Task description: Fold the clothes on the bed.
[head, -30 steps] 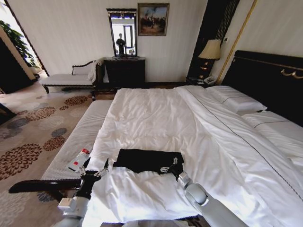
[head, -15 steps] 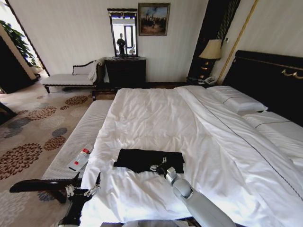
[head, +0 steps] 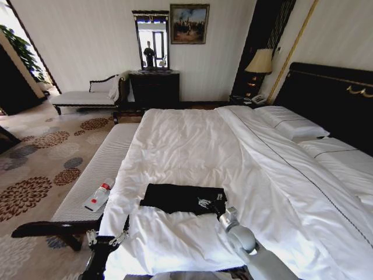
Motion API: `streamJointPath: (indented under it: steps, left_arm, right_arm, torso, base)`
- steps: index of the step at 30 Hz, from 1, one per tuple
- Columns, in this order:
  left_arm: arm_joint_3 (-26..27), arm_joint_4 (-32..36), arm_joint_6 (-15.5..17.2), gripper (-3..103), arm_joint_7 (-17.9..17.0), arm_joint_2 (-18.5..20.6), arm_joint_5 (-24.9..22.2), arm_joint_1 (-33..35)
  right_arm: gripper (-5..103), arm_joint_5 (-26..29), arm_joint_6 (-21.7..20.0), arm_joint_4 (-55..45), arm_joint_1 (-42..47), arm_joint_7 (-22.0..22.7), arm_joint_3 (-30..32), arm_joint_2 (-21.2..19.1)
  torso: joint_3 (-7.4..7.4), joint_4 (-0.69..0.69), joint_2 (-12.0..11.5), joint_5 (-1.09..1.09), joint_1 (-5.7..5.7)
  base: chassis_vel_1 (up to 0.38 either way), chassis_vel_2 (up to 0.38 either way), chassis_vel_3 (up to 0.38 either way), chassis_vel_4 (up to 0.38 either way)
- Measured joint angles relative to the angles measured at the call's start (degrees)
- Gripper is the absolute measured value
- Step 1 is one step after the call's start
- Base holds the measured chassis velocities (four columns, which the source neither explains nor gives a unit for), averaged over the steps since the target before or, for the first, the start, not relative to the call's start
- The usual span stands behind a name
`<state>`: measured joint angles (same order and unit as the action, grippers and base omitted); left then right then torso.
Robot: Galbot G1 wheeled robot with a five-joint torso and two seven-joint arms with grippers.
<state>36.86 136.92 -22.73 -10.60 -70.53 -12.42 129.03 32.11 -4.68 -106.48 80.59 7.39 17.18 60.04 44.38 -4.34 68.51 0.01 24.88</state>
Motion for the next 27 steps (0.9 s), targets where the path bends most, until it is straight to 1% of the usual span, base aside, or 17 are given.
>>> streamJointPath:
  steps: [1, 3, 4, 5, 6, 7, 8, 9, 10, 11, 13, 14, 19, 21, 22, 23, 27]
  left_arm:
    - [0.0, 0.0, 0.0, 100, 0.0, 0.0, 0.0, 0.0]
    - [0.8, 2.8, 2.3, 100, -0.5, 0.4, -2.2, -0.2]
    - [2.2, 5.9, 7.3, 100, -1.2, 1.3, -6.4, -2.4]
    - [2.2, 5.9, 7.3, 100, -1.2, 1.3, -6.4, -2.4]
    - [3.0, 6.3, 11.0, 100, -2.0, 1.8, -8.6, -4.8]
    - [4.0, 6.7, 15.9, 100, -3.1, 2.2, -10.7, -8.9]
    - [4.4, 6.7, 19.4, 100, -4.6, 3.0, -12.4, -11.9]
    - [4.4, 6.7, 20.6, 100, -5.2, 3.5, -13.1, -12.7]
    - [4.4, 6.7, 20.6, 100, -5.2, 3.5, -13.1, -12.7]
    - [4.4, 6.7, 22.1, 100, -6.2, 4.3, -13.9, -13.8]
    - [4.3, 6.7, 23.3, 100, -6.9, 4.8, -14.5, -14.6]
    - [4.2, 6.7, 23.5, 100, -7.0, 4.9, -14.7, -14.7]
    - [4.2, 6.6, 23.5, 100, -7.1, 4.9, -14.7, -14.8]
    - [4.1, 6.5, 23.5, 100, -7.1, 4.9, -14.6, -14.7]
    - [4.1, 6.5, 23.5, 100, -7.1, 4.9, -14.6, -14.7]
    - [4.1, 6.5, 23.4, 100, -7.1, 4.9, -14.6, -14.7]
    - [4.1, 6.5, 23.3, 100, -7.1, 4.9, -14.6, -14.7]
  right_arm:
    - [100, 0.0, 0.0, 0.0, 0.0, 0.0, 0.0, 0.0]
    - [100, 3.7, -1.4, -0.7, 2.0, 0.2, 3.7, 0.4]
    - [100, 8.2, -3.1, -1.4, 4.2, 0.3, 7.4, 1.4]
    - [100, 8.2, -3.1, -1.4, 4.2, 0.3, 7.4, 1.4]
    - [100, 10.7, -4.3, -1.9, 5.4, 0.2, 9.2, 2.2]
    - [100, 13.4, -5.8, -2.5, 6.5, 0.1, 10.8, 3.0]
    - [100, 15.4, -6.9, -2.8, 6.9, -0.1, 11.5, 3.5]
    - [100, 16.3, -7.4, -2.8, 7.0, -0.1, 11.8, 3.7]
    - [100, 16.3, -7.4, -2.8, 7.0, -0.1, 11.8, 3.7]
    - [100, 17.9, -8.3, -2.8, 7.0, -0.3, 12.3, 3.9]
    - [100, 20.6, -9.7, -2.4, 6.7, -0.6, 13.2, 4.0]
    - [100, 23.1, -11.2, -1.9, 6.1, -1.1, 14.1, 3.8]
    - [100, 28.1, -14.4, -0.1, 4.3, -3.2, 15.0, 2.4]
    - [100, 31.8, -17.6, 2.2, 2.1, -4.9, 15.0, 1.5]
    - [100, 31.8, -17.6, 2.2, 2.1, -4.9, 15.0, 1.5]
    - [100, 33.7, -19.3, 3.7, 0.9, -5.8, 14.9, 1.2]
    - [100, 34.5, -20.6, 7.3, -1.1, -7.3, 14.2, 0.8]
  torso:
    - [0.0, 0.0, 0.0, 0.0, 0.0]
    - [0.0, -0.02, 0.0, 0.0, 0.0]
    - [0.0, -0.01, 0.0, 0.03, 0.0]
    - [0.0, -0.01, 0.0, 0.03, 0.0]
    - [0.01, -0.02, 0.0, 0.02, 0.0]
    - [0.0, -0.02, 0.0, -0.02, 0.0]
    - [0.01, -0.01, 0.0, -0.02, 0.0]
    - [0.0, -0.02, 0.0, -0.02, 0.0]
    - [0.0, -0.02, 0.0, -0.02, 0.0]
    - [0.01, -0.05, 0.0, -0.02, 0.01]
    - [0.01, -0.01, 0.0, -0.02, 0.01]
    - [0.01, 0.02, 0.0, 0.0, 0.01]
    - [0.01, -0.01, 0.0, 0.0, 0.01]
    - [0.01, 0.0, 0.0, -0.01, 0.01]
    - [0.01, 0.0, 0.0, -0.01, 0.01]
    - [0.01, 0.01, 0.0, -0.01, 0.01]
    - [0.01, 0.0, 0.0, 0.0, 0.01]
  base:
    - [0.0, 0.0, 0.0, 0.0]
    - [0.0, 0.0, 0.0, 0.0]
    - [0.0, 0.0, 0.0, 0.0]
    - [0.0, 0.0, 0.0, 0.0]
    - [0.0, 0.0, 0.0, 0.0]
    - [0.0, 0.0, 0.0, 0.0]
    - [0.0, 0.0, 0.0, 0.0]
    - [0.0, 0.0, 0.0, 0.0]
    - [0.0, 0.0, 0.0, 0.0]
    - [0.0, 0.0, 0.0, 0.0]
    - [0.0, 0.0, 0.0, 0.0]
    - [0.0, 0.0, 0.0, 0.0]
    - [0.0, 0.0, 0.0, 0.0]
    - [0.0, 0.0, 0.0, 0.0]
    - [0.0, 0.0, 0.0, 0.0]
    - [0.0, 0.0, 0.0, 0.0]
    - [0.0, 0.0, 0.0, 0.0]
